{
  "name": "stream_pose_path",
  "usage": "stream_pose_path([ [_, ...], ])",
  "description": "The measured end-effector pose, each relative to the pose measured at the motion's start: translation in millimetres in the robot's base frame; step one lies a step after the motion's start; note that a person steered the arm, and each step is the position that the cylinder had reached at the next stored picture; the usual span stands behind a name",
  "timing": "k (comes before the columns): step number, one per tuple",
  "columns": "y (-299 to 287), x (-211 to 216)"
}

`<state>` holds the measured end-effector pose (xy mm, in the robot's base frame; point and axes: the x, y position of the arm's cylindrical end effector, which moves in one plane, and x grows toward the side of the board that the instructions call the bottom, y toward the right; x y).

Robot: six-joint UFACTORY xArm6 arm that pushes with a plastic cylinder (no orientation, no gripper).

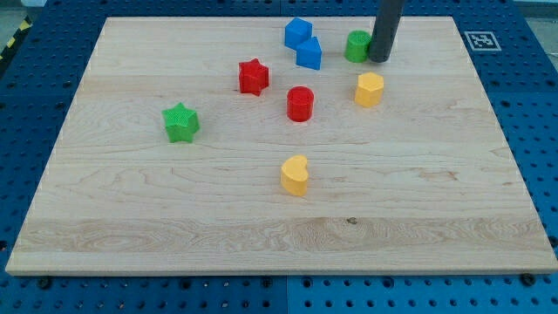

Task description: Push the yellow hexagon towards the bottom side of the board

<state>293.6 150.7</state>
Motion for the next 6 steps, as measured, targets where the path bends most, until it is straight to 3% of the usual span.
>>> stream_pose_path([
  [3,-58,-2],
  [4,-40,12],
  [6,-30,89],
])
